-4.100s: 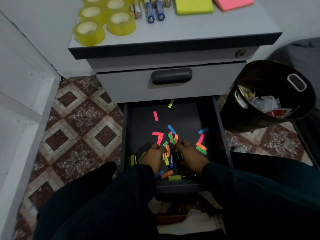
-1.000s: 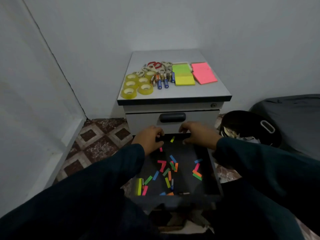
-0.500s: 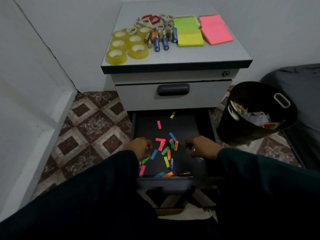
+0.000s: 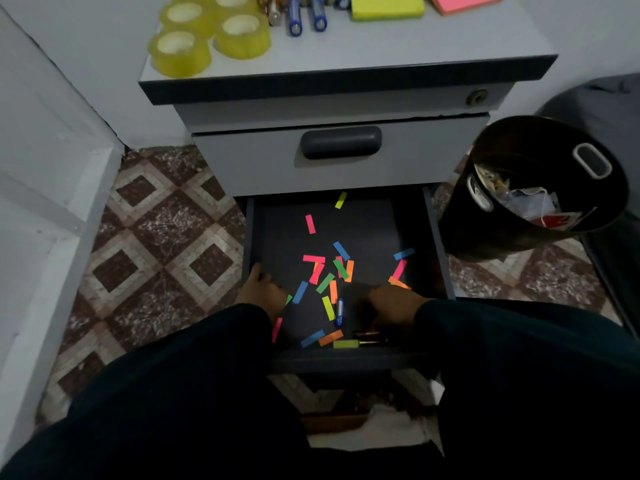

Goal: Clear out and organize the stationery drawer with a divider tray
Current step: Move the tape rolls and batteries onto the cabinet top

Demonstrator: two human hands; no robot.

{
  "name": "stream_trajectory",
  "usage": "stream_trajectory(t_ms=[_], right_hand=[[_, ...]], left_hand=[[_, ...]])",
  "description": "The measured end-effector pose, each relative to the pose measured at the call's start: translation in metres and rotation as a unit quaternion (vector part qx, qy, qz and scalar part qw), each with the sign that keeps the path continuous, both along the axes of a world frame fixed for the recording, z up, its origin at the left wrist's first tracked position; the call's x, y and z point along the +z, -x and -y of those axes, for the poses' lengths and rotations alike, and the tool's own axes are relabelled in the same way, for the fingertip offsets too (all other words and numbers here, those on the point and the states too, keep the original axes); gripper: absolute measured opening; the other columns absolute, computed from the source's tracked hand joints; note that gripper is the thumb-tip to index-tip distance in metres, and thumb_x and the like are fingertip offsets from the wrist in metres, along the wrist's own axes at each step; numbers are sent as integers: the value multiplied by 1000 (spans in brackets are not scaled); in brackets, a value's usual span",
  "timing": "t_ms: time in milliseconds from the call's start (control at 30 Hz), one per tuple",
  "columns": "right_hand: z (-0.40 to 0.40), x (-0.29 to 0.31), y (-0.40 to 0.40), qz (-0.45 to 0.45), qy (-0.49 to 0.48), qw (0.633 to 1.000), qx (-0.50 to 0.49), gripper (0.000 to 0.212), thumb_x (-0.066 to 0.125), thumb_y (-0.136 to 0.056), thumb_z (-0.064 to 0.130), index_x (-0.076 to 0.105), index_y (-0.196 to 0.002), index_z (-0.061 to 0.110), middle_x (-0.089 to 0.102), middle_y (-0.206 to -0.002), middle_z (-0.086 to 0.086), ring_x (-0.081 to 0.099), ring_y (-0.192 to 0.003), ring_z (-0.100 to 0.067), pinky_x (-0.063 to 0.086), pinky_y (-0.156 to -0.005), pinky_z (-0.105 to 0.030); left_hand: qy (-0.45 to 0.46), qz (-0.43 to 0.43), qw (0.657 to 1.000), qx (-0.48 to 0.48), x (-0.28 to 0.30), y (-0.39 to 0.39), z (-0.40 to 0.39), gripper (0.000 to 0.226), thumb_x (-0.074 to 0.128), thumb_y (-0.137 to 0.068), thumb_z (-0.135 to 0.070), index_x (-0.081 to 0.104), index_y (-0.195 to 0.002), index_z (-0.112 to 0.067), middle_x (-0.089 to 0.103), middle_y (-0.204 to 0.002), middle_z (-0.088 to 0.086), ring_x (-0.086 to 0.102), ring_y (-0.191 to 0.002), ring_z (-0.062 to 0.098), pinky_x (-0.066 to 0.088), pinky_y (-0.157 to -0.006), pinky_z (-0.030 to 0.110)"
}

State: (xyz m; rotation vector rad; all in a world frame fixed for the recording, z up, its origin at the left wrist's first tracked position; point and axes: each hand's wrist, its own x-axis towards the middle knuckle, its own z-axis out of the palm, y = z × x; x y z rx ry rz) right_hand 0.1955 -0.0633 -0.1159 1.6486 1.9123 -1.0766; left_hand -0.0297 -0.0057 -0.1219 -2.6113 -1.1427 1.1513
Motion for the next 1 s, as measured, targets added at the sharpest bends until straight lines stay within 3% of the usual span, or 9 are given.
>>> stream_trajectory(t_ms=[300, 567, 767, 1000], right_hand=[[7, -20, 11, 23, 14, 999, 25, 39, 51, -96, 25, 47, -132, 12, 55, -128, -10, 53, -118, -22, 41, -103, -32], [14, -20, 13, -32, -24, 999, 30, 48, 56, -92, 27, 39, -137, 18, 50, -133, -7, 51, -119, -21, 40, -104, -33], [14, -15, 12, -30, -30, 999, 13, 51, 55, -92, 25, 35, -139, 19, 49, -133, -7, 51, -119, -21, 42, -102, -33], [5, -17, -4, 19, -13, 994, -104, 46, 55, -93, 22, 42, -135, 14, 52, -133, -8, 52, -121, -22, 43, -103, -33]], left_hand=[[-10, -19, 999, -30, -5, -2, 4, 39, 43, -97, -24, 46, -133, -8, 51, -137, 9, 39, -131, 30, 5, -117, 51], [-2, 5, 1000, 3, 5, -7, 5, 33, 43, -97, -24, 52, -125, -9, 54, -132, 7, 41, -130, 27, 8, -117, 48], [36, 66, 997, 1, 11, -34, 13, 51, 51, -92, -36, 39, -136, -13, 44, -139, 9, 38, -130, 26, 18, -113, 45], [70, 152, 986, -10, -4, -49, 24, 54, 51, -93, -31, 31, -141, -20, 41, -142, 9, 37, -131, 26, 23, -111, 41]])
